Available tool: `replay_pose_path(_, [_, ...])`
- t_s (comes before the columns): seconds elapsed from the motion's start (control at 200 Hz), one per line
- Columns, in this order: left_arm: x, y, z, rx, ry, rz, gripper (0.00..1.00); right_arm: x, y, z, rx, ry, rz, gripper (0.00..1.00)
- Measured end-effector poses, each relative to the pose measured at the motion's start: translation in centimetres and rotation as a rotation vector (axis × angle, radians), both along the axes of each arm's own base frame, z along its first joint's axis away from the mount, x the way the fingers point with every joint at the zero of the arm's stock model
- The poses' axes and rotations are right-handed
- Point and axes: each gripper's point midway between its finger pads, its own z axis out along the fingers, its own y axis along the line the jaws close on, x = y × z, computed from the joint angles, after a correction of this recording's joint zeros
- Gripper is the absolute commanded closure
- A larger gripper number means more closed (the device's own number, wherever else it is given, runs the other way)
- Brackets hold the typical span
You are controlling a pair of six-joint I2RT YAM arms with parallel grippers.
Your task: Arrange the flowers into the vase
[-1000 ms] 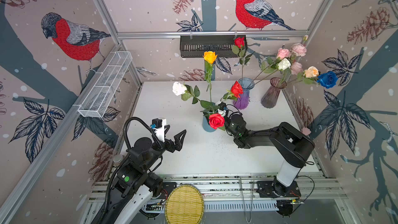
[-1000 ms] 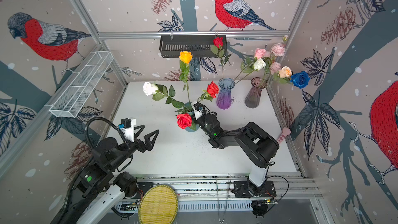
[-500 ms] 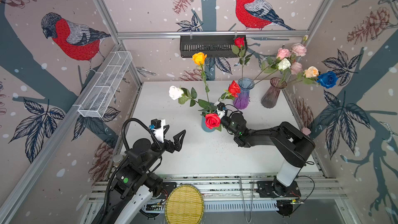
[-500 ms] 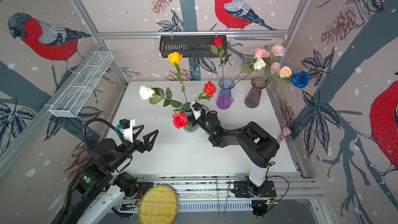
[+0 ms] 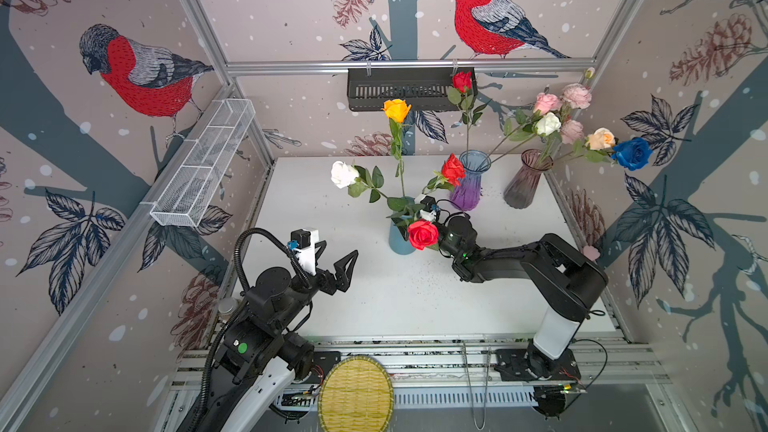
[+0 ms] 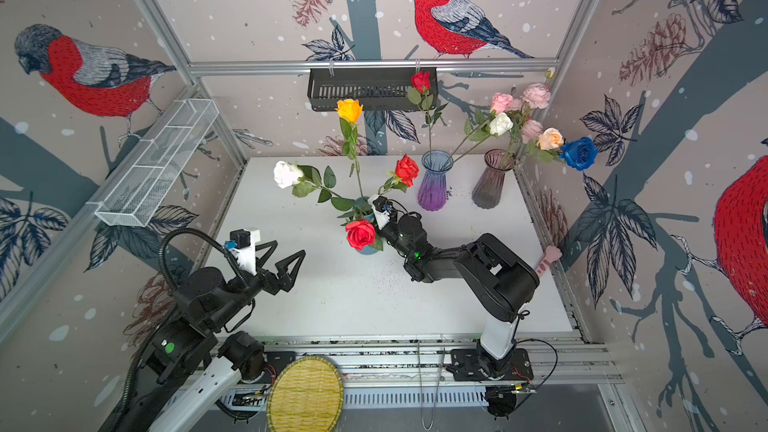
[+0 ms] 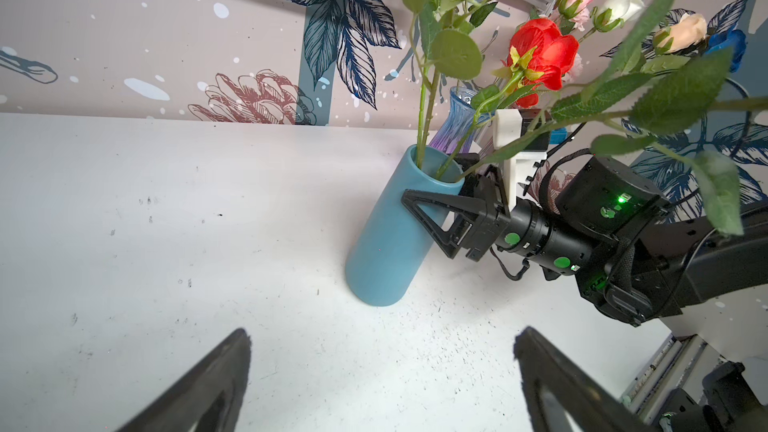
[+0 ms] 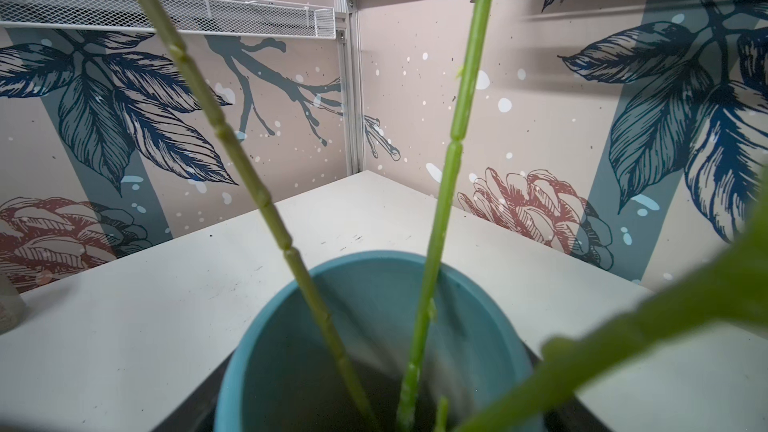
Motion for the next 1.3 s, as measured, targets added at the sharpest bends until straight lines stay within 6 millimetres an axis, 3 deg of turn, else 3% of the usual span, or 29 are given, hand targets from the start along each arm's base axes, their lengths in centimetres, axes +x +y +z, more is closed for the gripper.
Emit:
replay_pose_path(0.335, [0.1,0.1,0.0,0.001,0.000,0.005,0.02,1.4,-0.6,0.2,0.010,0.000,-0.020,0.46])
replay_pose_path(0.625, [0.3,0.1,-0.3,0.013,0.009,0.000,0.02,5.6,-0.4,0.8,0.015,-0.004,-0.059,0.46])
replay_pose_path(0.841, [0.7,0.5,-0.6,0.020,0.016,0.021,0.02,8.6,1.6,2.4,0.041,-0.048,-0.040,0.46])
replay_pose_path(1.081, [1.0,0.6,-0.9,0.027,0.026,0.022,0.02,12.3,2.4,1.2,0.034,-0.042,-0.055,0.46])
replay_pose_path(1.301, [1.1,0.5,-1.1,0.030,0.034,0.021,0.02,13.8,3.5,0.8,0.027,-0.040,-0.038,0.46])
